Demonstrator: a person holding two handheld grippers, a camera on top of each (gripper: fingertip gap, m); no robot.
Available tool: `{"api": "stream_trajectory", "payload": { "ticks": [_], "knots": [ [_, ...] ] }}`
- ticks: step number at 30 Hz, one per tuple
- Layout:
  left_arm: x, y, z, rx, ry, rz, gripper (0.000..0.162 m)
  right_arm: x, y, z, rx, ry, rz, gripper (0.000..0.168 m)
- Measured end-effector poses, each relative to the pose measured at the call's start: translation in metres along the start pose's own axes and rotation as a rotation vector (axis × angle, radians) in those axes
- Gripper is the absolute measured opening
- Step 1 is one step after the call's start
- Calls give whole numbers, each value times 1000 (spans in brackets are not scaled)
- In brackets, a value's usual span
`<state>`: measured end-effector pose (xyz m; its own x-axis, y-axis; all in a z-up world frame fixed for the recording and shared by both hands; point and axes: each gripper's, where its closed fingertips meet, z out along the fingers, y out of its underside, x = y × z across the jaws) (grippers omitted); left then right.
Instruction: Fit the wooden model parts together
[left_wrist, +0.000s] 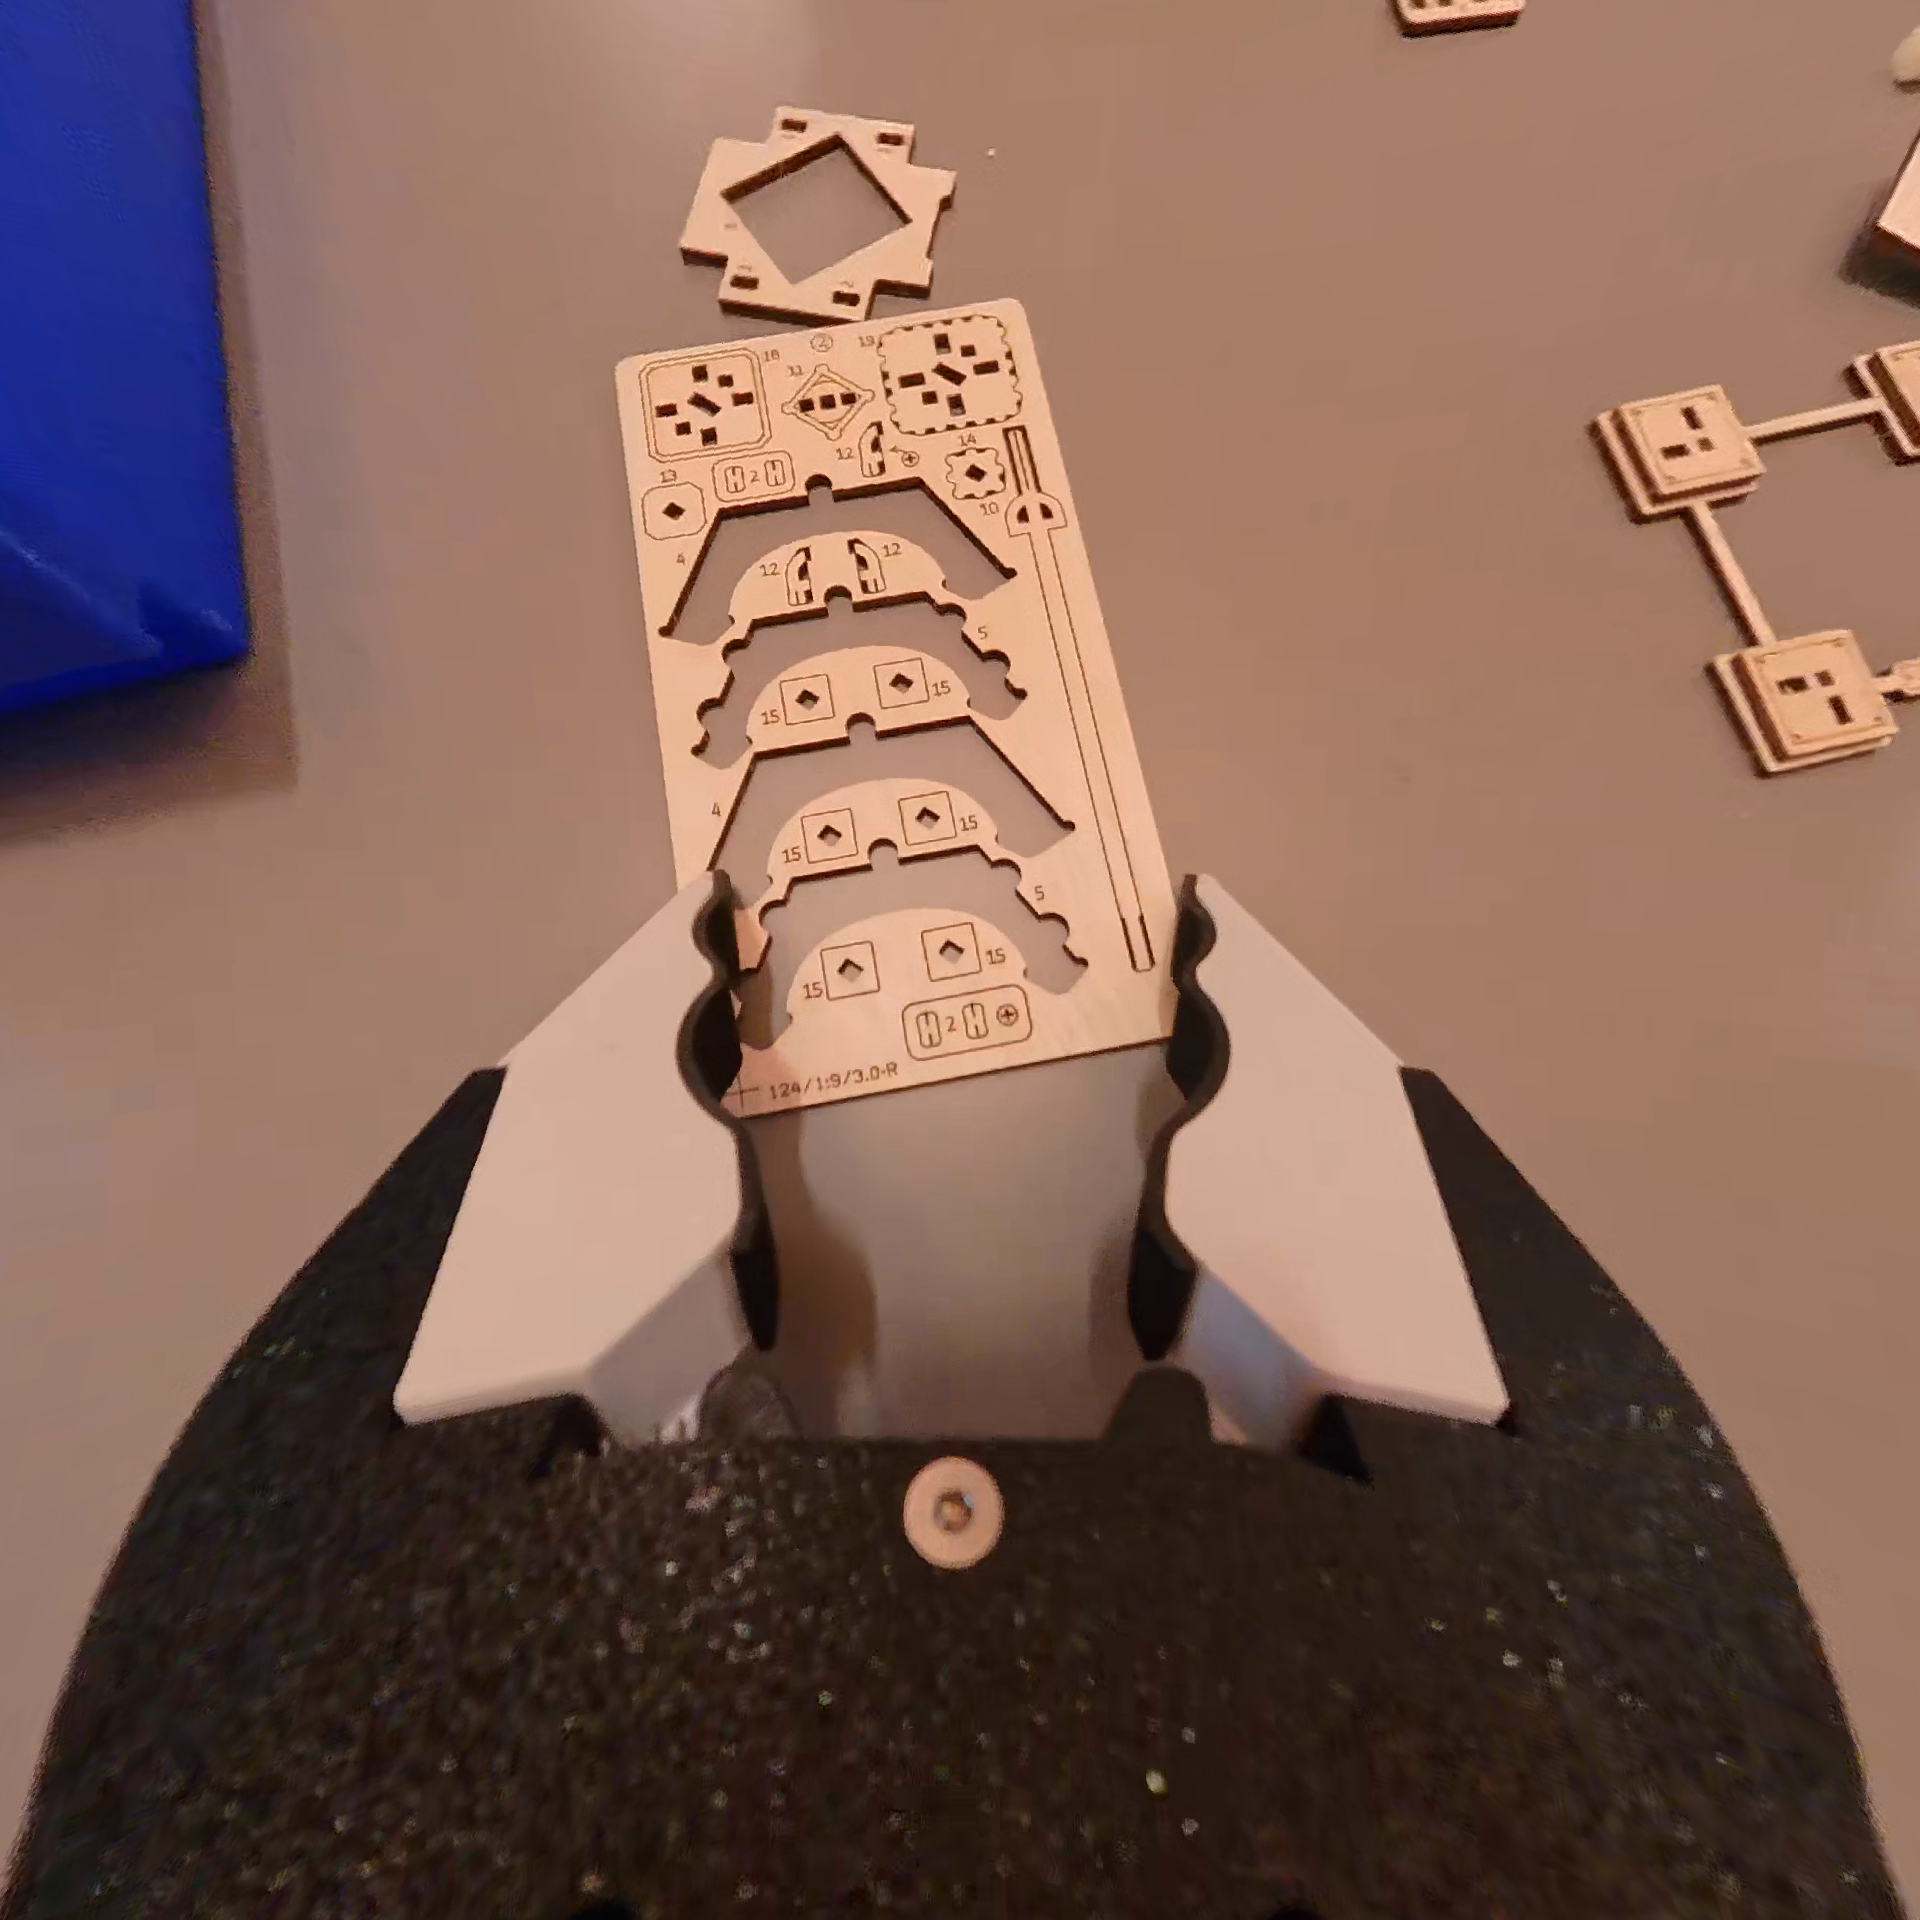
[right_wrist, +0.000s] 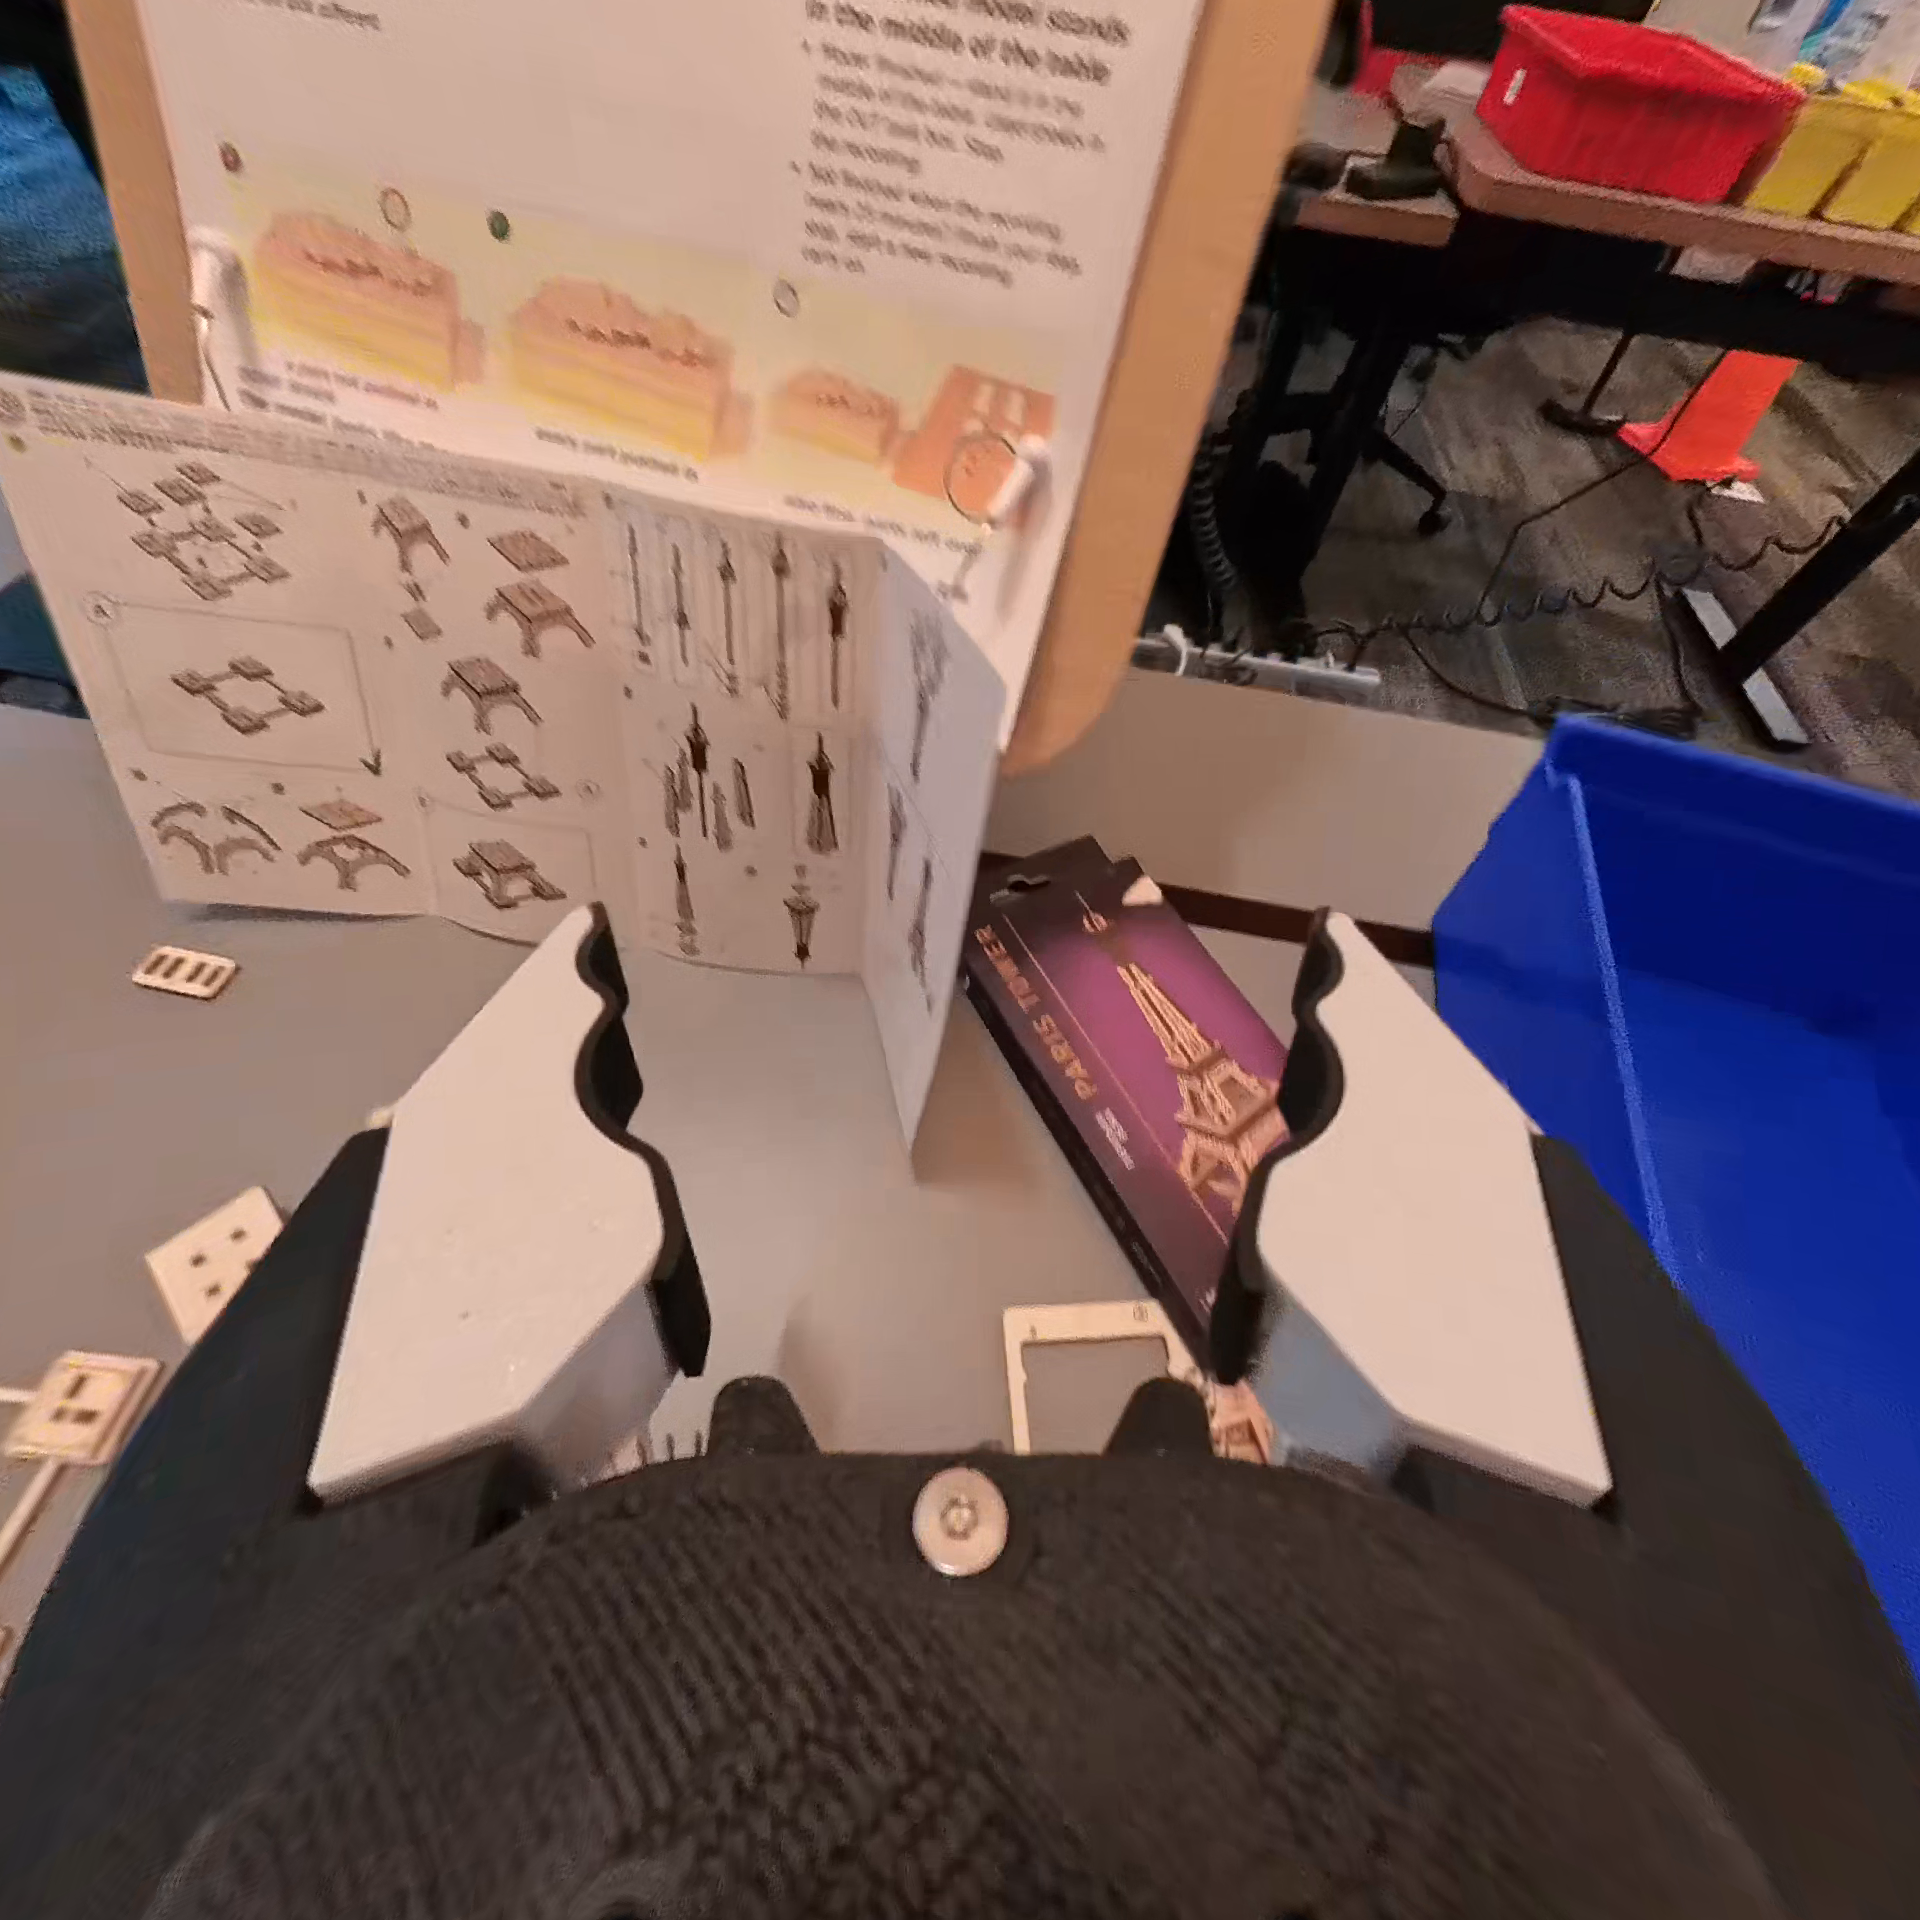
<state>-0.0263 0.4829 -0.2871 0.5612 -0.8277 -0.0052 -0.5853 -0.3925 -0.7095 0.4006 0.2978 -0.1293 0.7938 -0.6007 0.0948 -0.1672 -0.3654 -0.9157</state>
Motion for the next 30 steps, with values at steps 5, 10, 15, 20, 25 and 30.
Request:
{"api": "stream_trajectory", "payload": {
  "ticks": [5, 10, 15, 20, 25, 30],
  "knots": [
    [17, -25, -12, 128, 65, -100, 80, -43, -59, 24, -148, 21, -214, 127],
    [29, -27, -16, 142, 14, -38, 84, -64, -111, 10, -243, 119, -392, 125],
    [38, -18, -20, 144, -3, -15, 85, -80, -167, -24, -180, -26, -245, 126],
    [59, -31, -26, 192, 81, -34, 84, -46, -153, -33, -178, -8, -346, 133],
    [149, -36, -33, 204, 357, 107, 80, -20, -79, -52, -54, -123, -362, 127],
    [213, -27, -41, 229, 451, 364, 67, 16, 41, -114, 26, -270, -244, 111]
  ]
}}
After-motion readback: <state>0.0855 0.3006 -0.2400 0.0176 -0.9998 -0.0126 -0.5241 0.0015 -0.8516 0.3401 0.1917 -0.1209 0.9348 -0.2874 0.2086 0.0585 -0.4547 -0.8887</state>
